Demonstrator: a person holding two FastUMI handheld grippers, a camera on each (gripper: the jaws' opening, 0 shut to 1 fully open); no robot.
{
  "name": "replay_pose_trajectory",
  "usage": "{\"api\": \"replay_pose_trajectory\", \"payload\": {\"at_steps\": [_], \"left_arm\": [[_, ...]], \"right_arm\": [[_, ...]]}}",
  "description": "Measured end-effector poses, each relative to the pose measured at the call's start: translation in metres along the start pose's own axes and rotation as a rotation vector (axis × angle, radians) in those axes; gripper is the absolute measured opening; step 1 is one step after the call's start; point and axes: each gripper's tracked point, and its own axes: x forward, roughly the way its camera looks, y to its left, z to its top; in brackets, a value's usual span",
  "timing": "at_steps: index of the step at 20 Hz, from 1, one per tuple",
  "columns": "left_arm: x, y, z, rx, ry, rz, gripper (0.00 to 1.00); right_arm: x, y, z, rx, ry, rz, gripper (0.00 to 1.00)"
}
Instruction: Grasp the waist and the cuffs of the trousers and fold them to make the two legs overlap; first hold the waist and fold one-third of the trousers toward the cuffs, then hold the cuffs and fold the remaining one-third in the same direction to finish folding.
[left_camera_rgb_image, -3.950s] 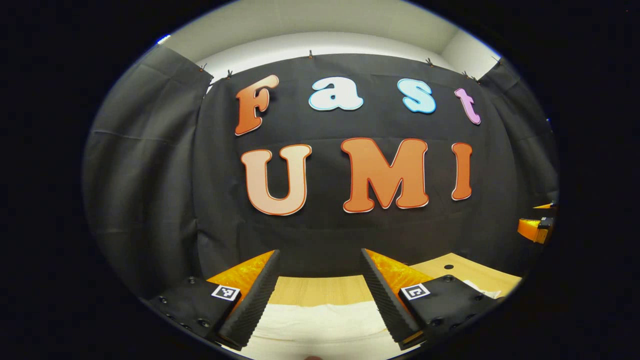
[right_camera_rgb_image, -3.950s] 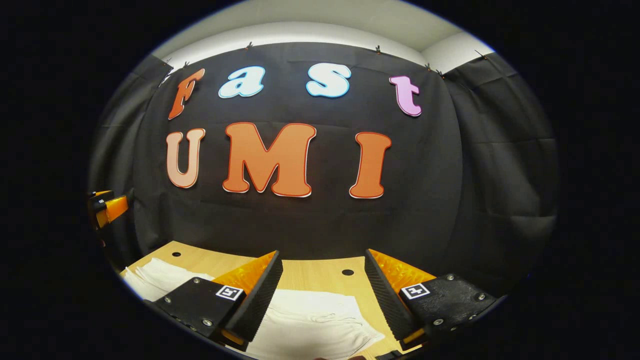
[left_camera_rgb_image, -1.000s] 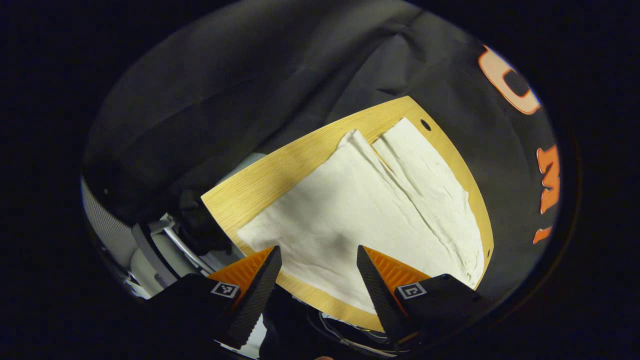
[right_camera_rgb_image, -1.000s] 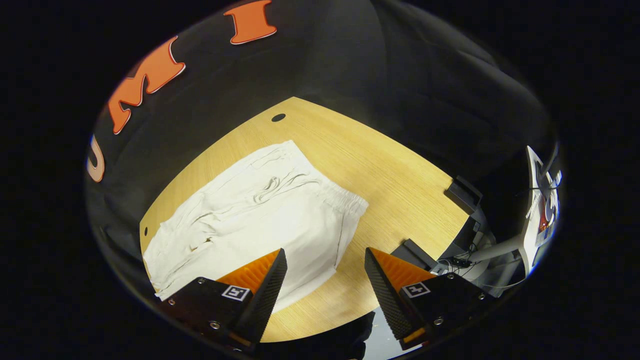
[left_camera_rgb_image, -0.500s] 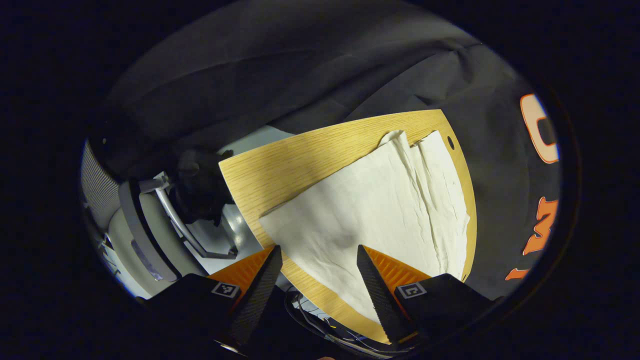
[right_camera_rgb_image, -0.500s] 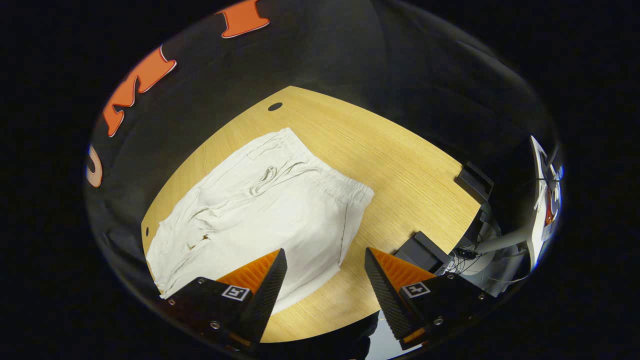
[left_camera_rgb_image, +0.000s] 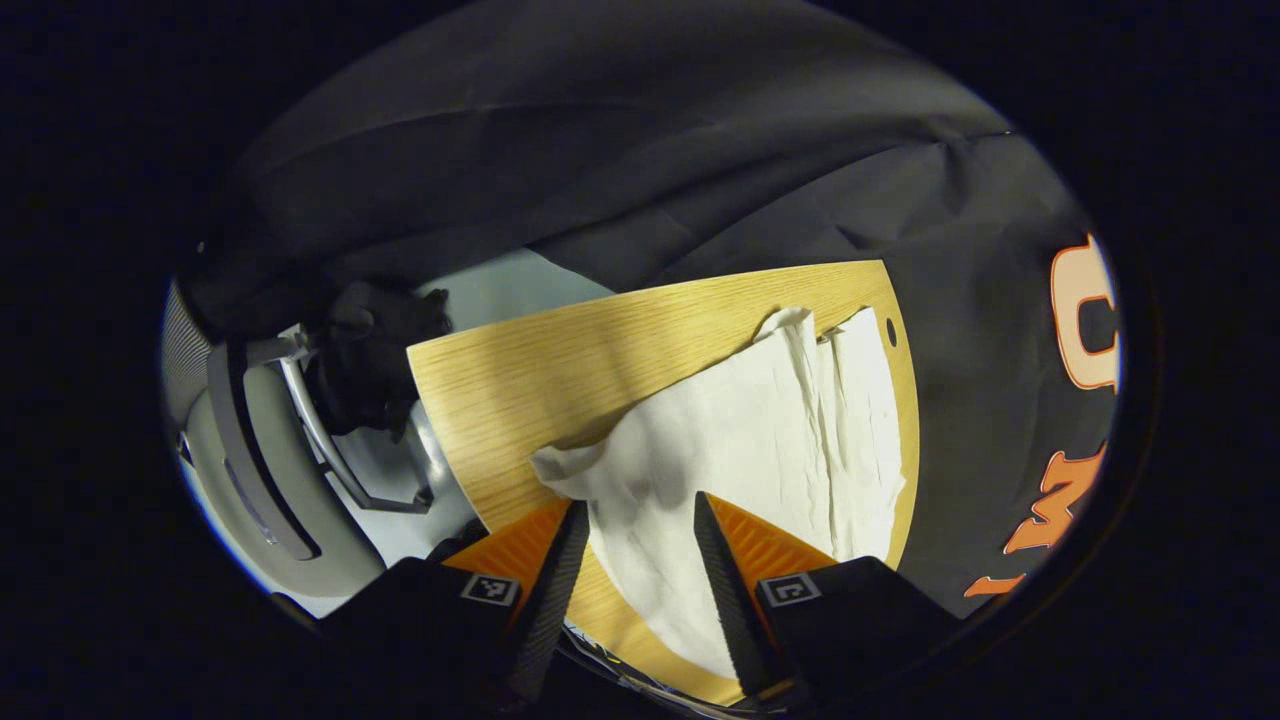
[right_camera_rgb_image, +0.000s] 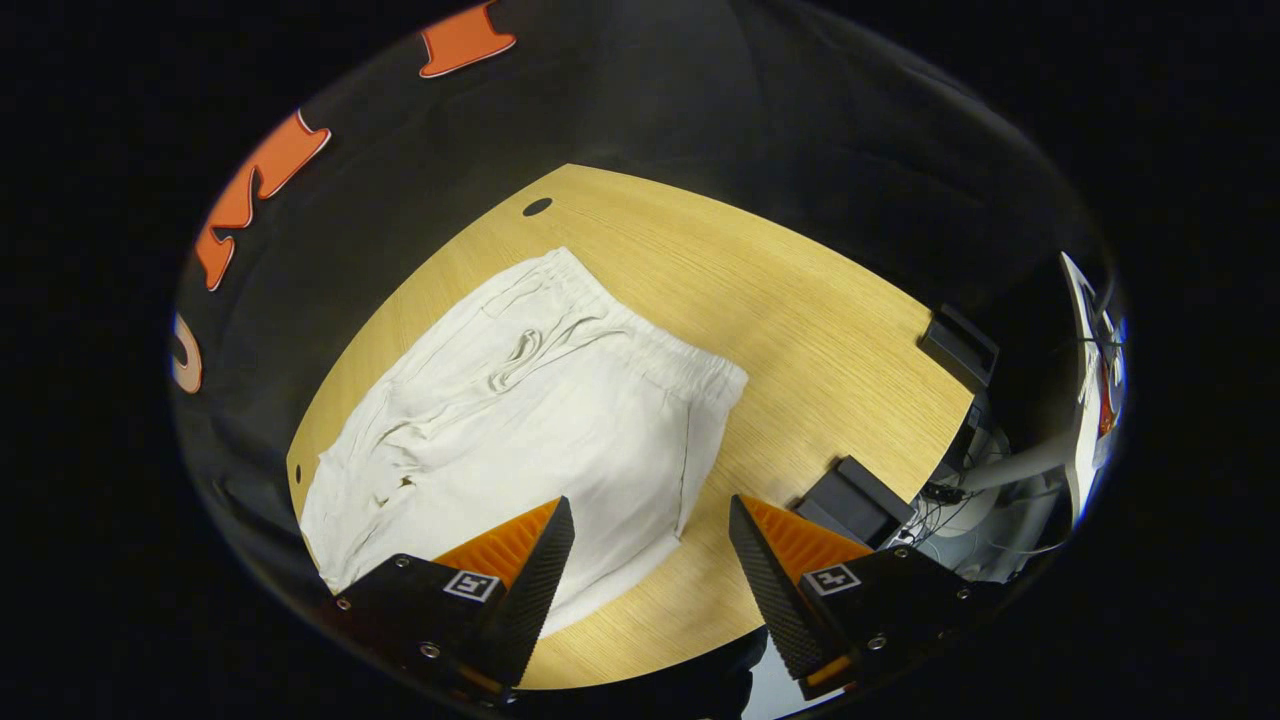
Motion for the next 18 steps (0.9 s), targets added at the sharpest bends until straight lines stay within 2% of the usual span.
{"api": "replay_pose_trajectory", "payload": {"at_steps": [4, 5, 6, 7, 8, 11, 16, 18], "left_arm": [[0.016, -0.011, 0.006, 0.028, 0.008, -0.027, 0.43], [0.019, -0.010, 0.007, 0.051, 0.014, -0.021, 0.30], [0.021, -0.011, 0.008, 0.064, 0.011, -0.019, 0.23], [0.022, -0.015, 0.007, 0.079, 0.013, -0.019, 0.10], [0.021, -0.016, 0.009, 0.101, 0.015, -0.017, 0.10], [0.018, -0.018, 0.009, 0.140, -0.010, 0.003, 0.04], [0.006, -0.033, 0.011, 0.132, -0.047, 0.008, 0.04], [0.000, -0.039, 0.013, 0.146, -0.058, 0.021, 0.04]], "right_arm": [[0.000, -0.005, -0.006, 0.039, 0.002, -0.013, 0.94], [0.000, -0.006, -0.008, 0.042, 0.002, -0.017, 0.94], [0.001, -0.008, -0.010, 0.040, 0.002, -0.020, 0.94], [0.001, -0.009, -0.011, 0.039, -0.001, -0.025, 0.94], [0.002, -0.011, -0.010, 0.042, -0.003, -0.026, 0.94], [0.009, -0.015, -0.007, 0.069, 0.004, -0.022, 0.94], [0.035, -0.026, 0.018, 0.113, 0.011, -0.034, 0.94], [0.047, -0.026, 0.029, 0.131, 0.021, -0.038, 0.91]]}}
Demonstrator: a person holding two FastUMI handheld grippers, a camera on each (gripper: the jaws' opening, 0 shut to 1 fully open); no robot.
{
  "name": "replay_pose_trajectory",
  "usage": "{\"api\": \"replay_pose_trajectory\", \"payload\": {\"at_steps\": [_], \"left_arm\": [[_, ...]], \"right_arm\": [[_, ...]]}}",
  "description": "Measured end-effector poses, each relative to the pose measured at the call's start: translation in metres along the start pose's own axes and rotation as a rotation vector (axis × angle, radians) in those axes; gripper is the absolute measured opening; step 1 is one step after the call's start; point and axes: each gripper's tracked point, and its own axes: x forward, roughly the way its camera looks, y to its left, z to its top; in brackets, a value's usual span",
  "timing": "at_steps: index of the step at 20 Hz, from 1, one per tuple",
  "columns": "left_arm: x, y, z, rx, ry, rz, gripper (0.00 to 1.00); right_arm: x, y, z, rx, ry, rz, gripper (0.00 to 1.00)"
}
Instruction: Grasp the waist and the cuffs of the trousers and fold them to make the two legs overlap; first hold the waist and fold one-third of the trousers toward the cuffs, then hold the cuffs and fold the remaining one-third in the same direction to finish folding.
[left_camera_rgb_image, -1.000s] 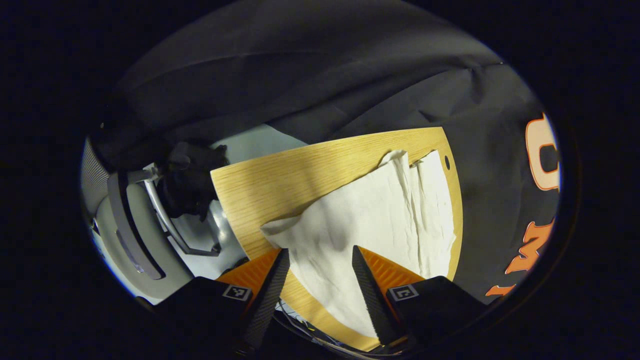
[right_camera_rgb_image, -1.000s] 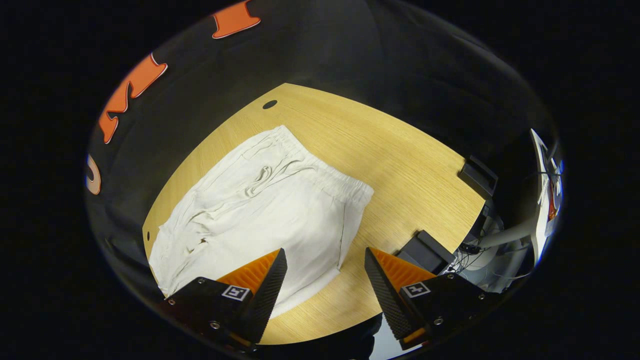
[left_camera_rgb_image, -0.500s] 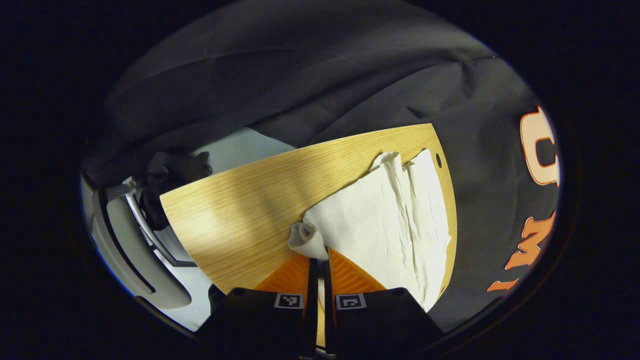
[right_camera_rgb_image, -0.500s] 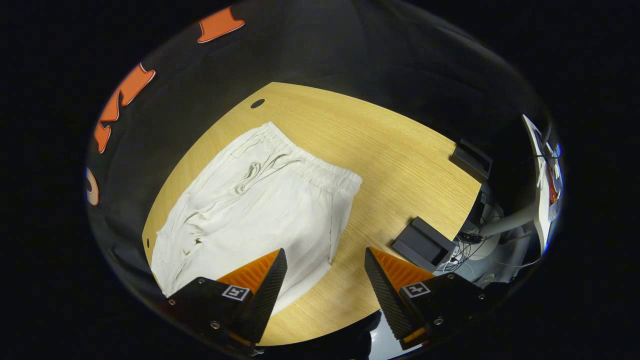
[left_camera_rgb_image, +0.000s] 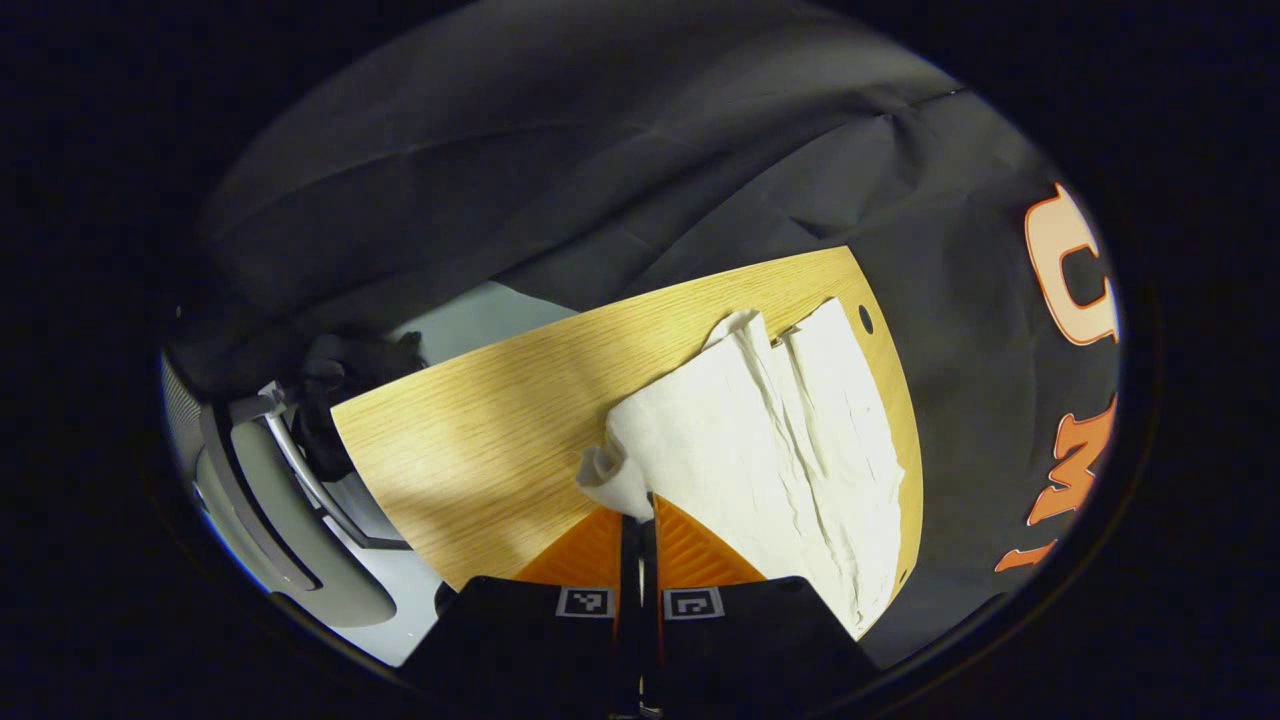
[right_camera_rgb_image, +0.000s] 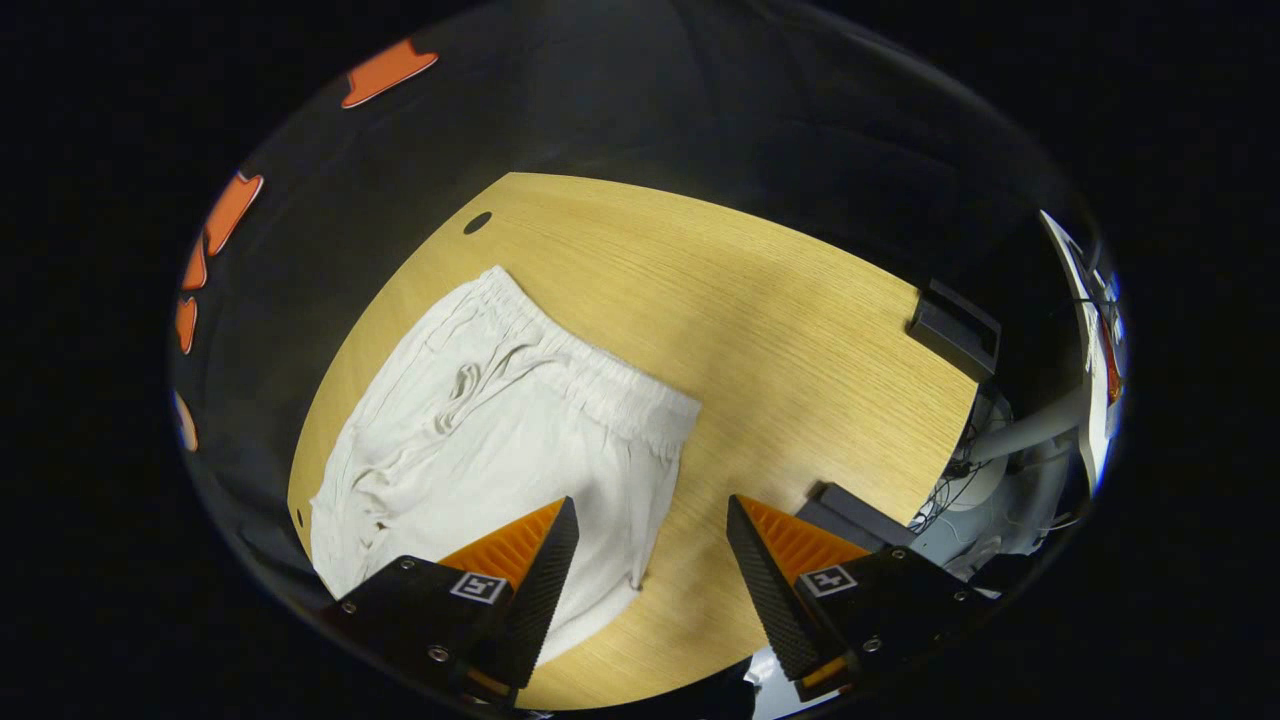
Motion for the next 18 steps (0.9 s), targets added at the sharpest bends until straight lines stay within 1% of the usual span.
{"api": "replay_pose_trajectory", "payload": {"at_steps": [4, 5, 6, 7, 8, 9, 10, 11, 12, 13, 14, 15, 16, 17, 18], "left_arm": [[-0.006, -0.016, 0.002, 0.014, -0.029, 0.015, 0.04], [-0.007, -0.019, 0.002, 0.017, -0.034, 0.019, 0.04], [-0.007, -0.023, 0.002, 0.020, -0.036, 0.019, 0.04], [-0.007, -0.026, 0.001, 0.024, -0.040, 0.020, 0.04], [-0.007, -0.028, 0.002, 0.029, -0.041, 0.024, 0.04], [-0.008, -0.032, 0.002, 0.034, -0.045, 0.025, 0.04], [-0.009, -0.035, 0.003, 0.040, -0.048, 0.028, 0.04], [-0.009, -0.039, 0.003, 0.046, -0.049, 0.027, 0.04], [-0.009, -0.043, 0.003, 0.049, -0.050, 0.025, 0.04], [-0.009, -0.046, 0.004, 0.052, -0.053, 0.021, 0.04], [-0.009, -0.049, 0.005, 0.053, -0.058, 0.016, 0.04], [-0.009, -0.053, 0.005, 0.051, -0.060, 0.012, 0.05], [-0.011, -0.056, 0.006, 0.052, -0.063, 0.008, 0.04], [-0.011, -0.058, 0.007, 0.057, -0.066, 0.004, 0.05], [-0.012, -0.061, 0.008, 0.063, -0.070, -0.002, 0.04]], "right_arm": [[0.018, -0.002, 0.022, 0.008, -0.002, -0.047, 0.81], [0.023, -0.002, 0.023, 0.011, 0.008, -0.051, 0.76], [0.026, -0.002, 0.024, 0.007, 0.016, -0.055, 0.74], [0.029, -0.004, 0.025, -0.002, 0.021, -0.068, 0.70], [0.034, -0.003, 0.022, -0.017, 0.031, -0.072, 0.69], [0.037, -0.005, 0.020, -0.035, 0.044, -0.086, 0.63], [0.039, -0.008, 0.016, -0.049, 0.056, -0.097, 0.60], [0.038, -0.008, 0.022, -0.049, 0.036, -0.104, 0.54], [0.043, -0.007, 0.020, -0.037, 0.059, -0.097, 0.51], [0.043, -0.005, 0.022, -0.017, 0.052, -0.080, 0.44], [0.041, -0.004, 0.019, 0.017, 0.081, -0.064, 0.37], [0.039, -0.002, 0.023, 0.052, 0.087, -0.045, 0.21], [0.036, 0.000, 0.025, 0.073, 0.092, -0.023, 0.13], [0.032, 0.002, 0.027, 0.085, 0.100, 0.001, 0.08], [0.029, 0.006, 0.029, 0.098, 0.107, 0.022, 0.07]]}}
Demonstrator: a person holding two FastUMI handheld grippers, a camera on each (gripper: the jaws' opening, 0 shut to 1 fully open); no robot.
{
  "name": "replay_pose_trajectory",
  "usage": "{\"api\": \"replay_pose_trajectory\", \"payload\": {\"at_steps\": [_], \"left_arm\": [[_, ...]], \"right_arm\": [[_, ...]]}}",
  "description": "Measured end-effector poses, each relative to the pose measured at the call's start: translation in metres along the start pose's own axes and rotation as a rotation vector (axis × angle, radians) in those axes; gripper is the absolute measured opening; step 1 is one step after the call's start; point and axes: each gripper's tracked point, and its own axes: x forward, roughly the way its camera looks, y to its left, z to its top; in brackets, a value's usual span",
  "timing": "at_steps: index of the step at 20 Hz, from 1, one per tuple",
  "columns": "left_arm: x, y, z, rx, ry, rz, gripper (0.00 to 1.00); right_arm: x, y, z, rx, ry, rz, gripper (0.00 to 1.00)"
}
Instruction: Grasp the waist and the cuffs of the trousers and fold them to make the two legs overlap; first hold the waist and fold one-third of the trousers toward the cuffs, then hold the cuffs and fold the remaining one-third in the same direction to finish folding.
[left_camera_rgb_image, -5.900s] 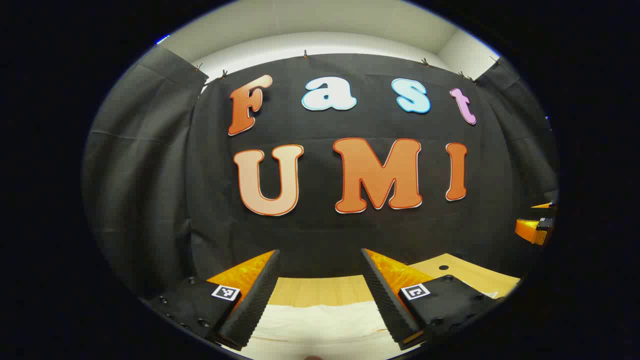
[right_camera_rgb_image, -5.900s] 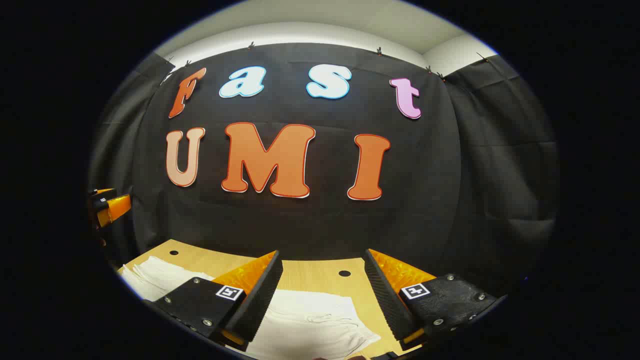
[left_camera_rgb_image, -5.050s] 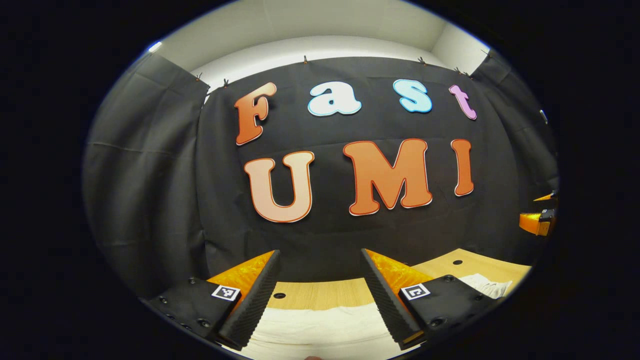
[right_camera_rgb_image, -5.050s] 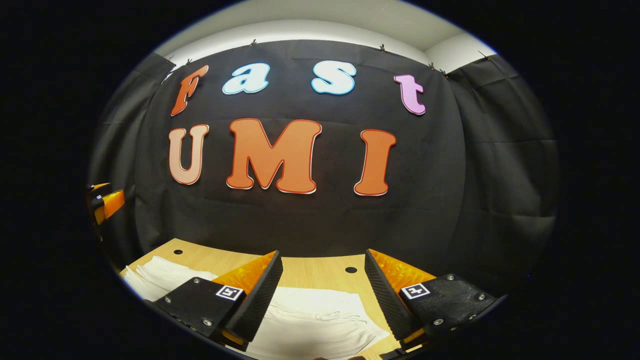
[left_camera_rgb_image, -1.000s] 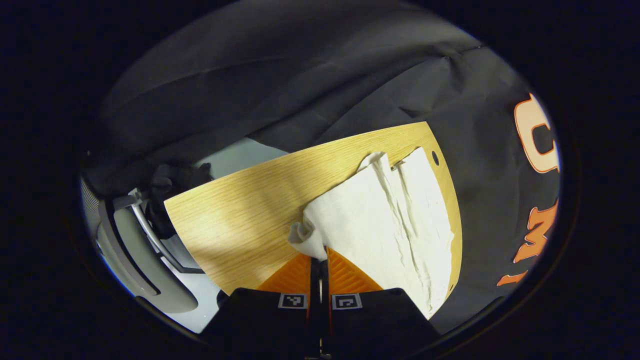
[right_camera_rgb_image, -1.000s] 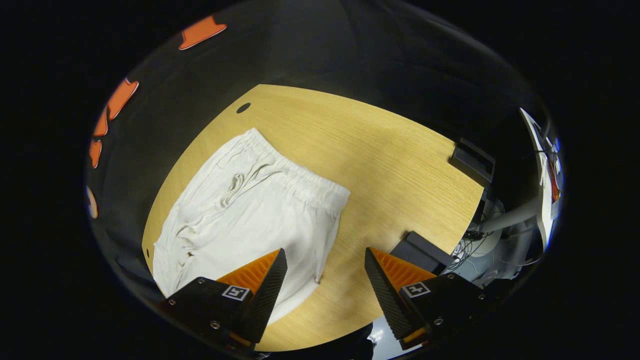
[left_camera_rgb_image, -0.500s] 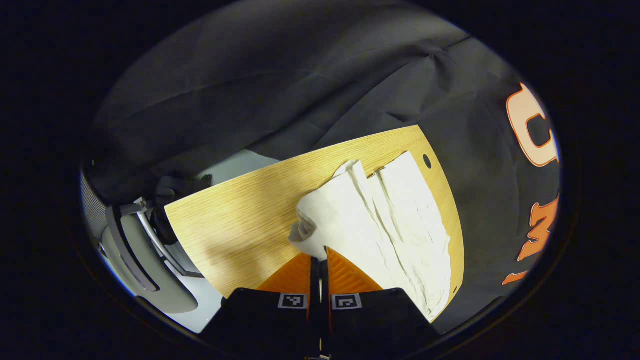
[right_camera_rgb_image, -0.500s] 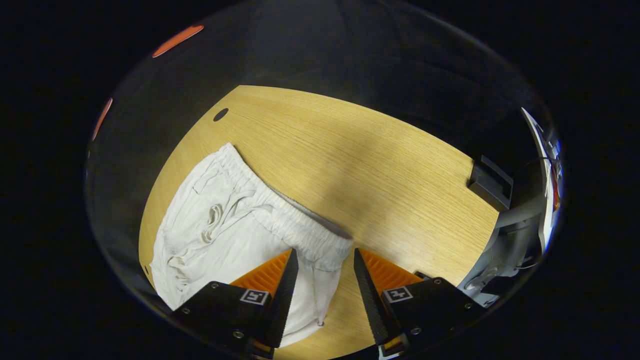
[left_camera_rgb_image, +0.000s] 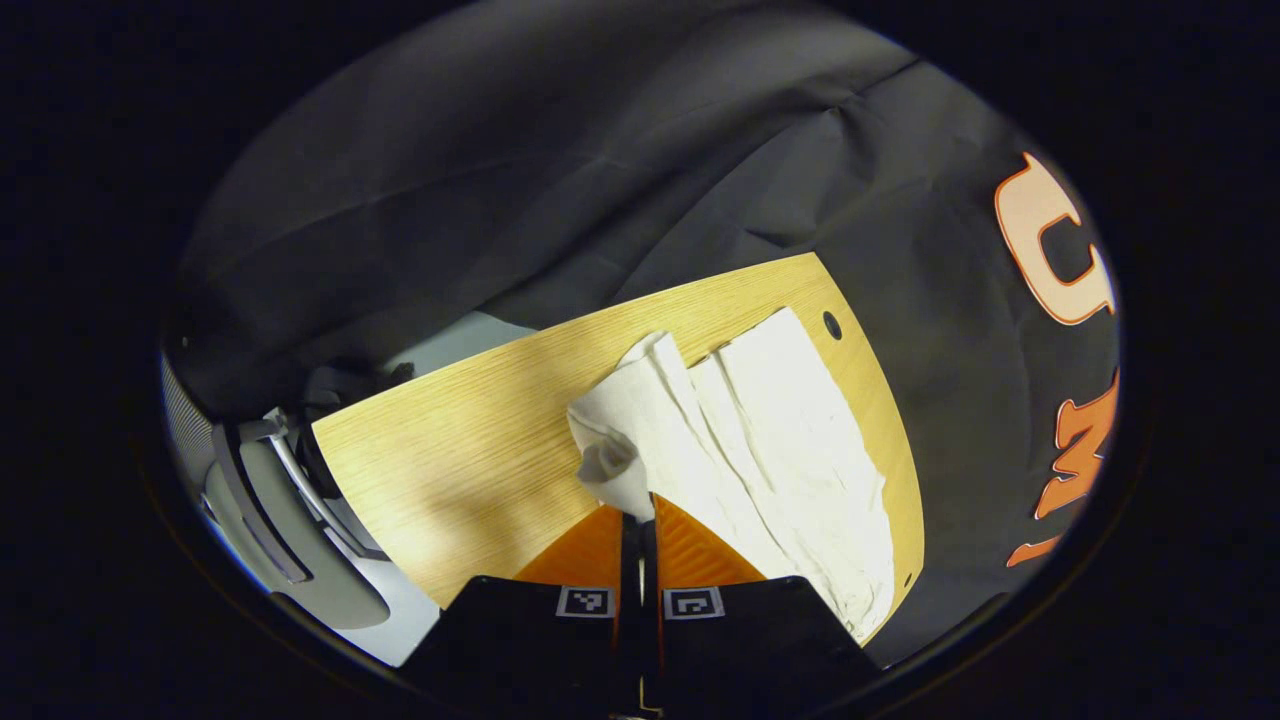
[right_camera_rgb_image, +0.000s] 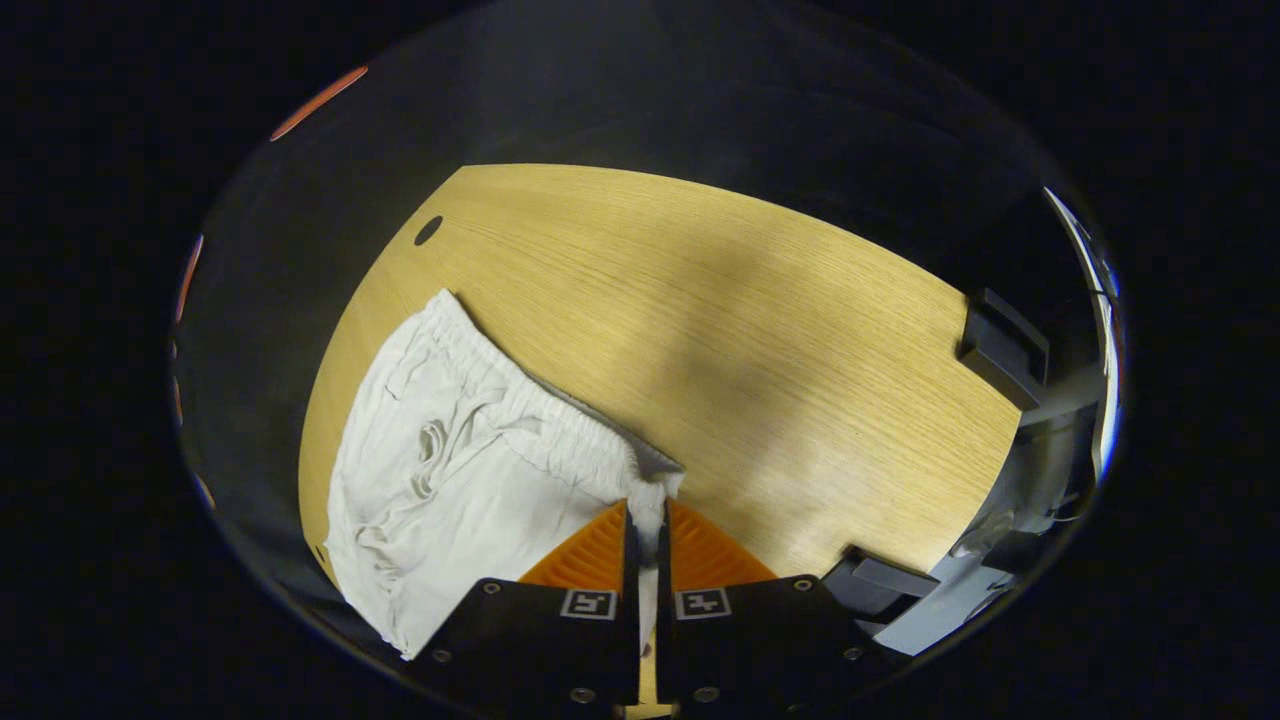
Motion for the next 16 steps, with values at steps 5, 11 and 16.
{"api": "replay_pose_trajectory", "payload": {"at_steps": [5, 11, 16], "left_arm": [[-0.013, -0.029, 0.013, 0.038, -0.009, -0.028, 0.04], [-0.013, -0.062, 0.032, 0.147, 0.026, -0.022, 0.04], [0.004, -0.095, 0.063, 0.194, 0.064, -0.055, 0.04]], "right_arm": [[-0.016, 0.017, 0.007, 0.047, 0.046, 0.077, 0.05], [-0.034, 0.046, 0.018, 0.042, 0.081, 0.105, 0.05], [-0.043, 0.078, 0.033, 0.117, 0.073, 0.137, 0.05]]}}
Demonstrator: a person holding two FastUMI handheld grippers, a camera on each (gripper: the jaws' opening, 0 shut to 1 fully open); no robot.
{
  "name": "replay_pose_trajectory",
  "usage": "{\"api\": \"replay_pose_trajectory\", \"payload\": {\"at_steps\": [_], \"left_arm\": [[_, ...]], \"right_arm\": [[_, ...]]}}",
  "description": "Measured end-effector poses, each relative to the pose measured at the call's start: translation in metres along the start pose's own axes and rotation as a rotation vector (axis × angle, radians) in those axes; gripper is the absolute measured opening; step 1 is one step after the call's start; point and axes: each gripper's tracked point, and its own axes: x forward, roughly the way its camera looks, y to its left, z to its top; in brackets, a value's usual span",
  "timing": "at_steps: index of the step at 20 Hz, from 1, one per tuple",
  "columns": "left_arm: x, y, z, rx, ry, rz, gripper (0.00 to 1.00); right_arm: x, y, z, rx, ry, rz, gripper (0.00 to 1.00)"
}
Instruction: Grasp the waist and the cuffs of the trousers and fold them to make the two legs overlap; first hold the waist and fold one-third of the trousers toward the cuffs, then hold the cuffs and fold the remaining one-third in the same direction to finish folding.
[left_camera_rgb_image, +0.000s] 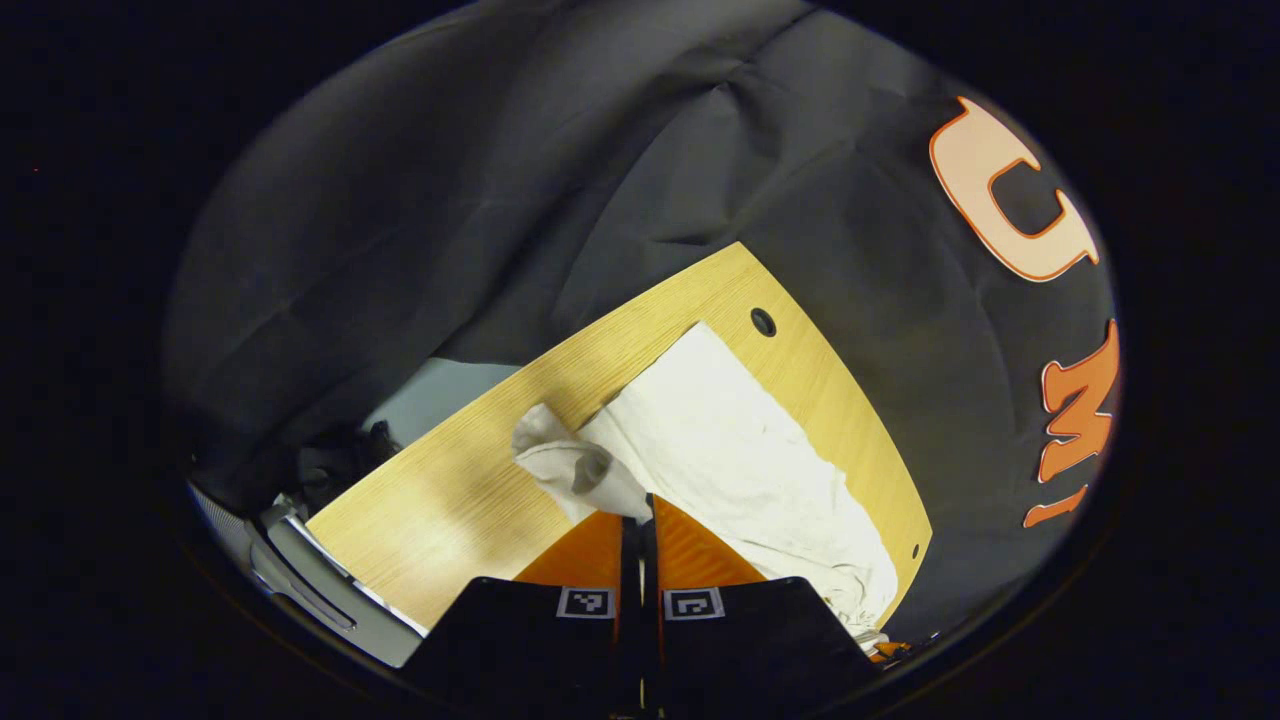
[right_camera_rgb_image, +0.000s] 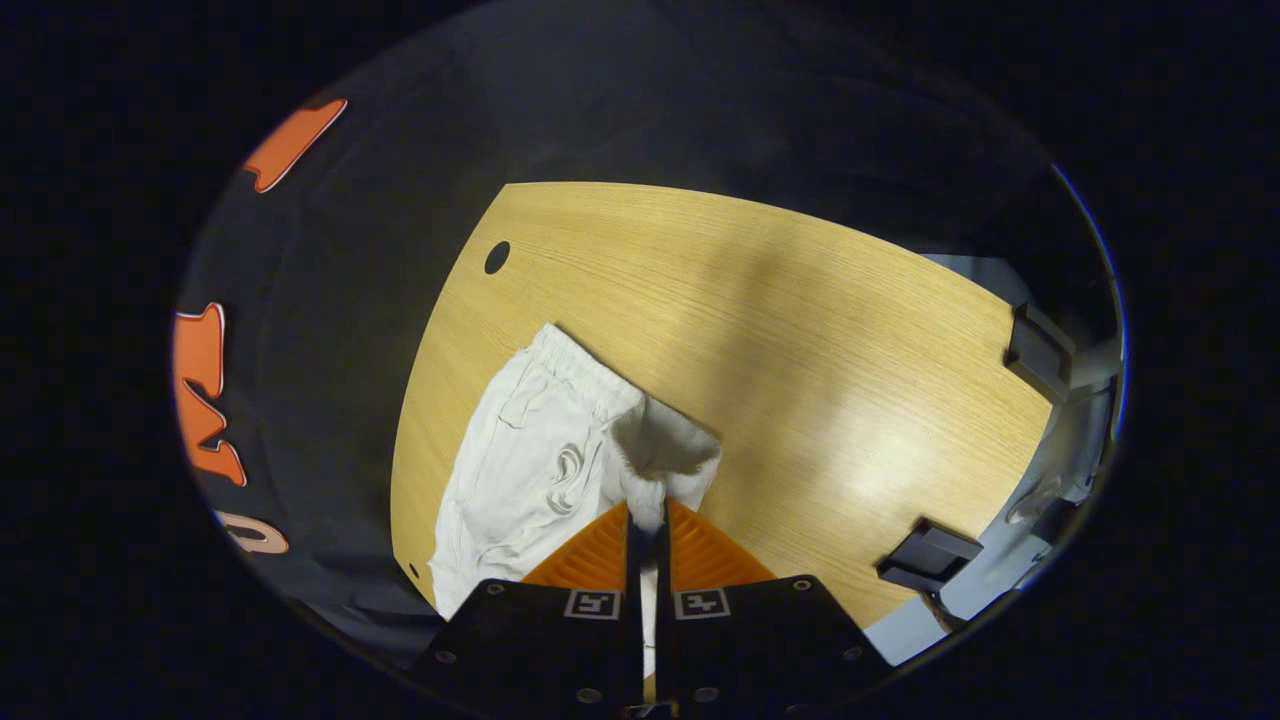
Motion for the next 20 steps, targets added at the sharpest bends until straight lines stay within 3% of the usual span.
{"api": "replay_pose_trajectory", "payload": {"at_steps": [13, 17, 20], "left_arm": [[0.074, -0.044, 0.071, 0.190, 0.082, -0.085, 0.04], [0.093, -0.059, 0.095, 0.140, 0.072, -0.138, 0.04], [0.117, -0.060, 0.106, 0.117, 0.082, -0.132, 0.04]], "right_arm": [[0.014, 0.061, 0.031, 0.146, -0.001, 0.058, 0.05], [0.025, 0.091, 0.044, 0.198, 0.004, 0.102, 0.05], [0.038, 0.108, 0.055, 0.226, 0.010, 0.109, 0.05]]}}
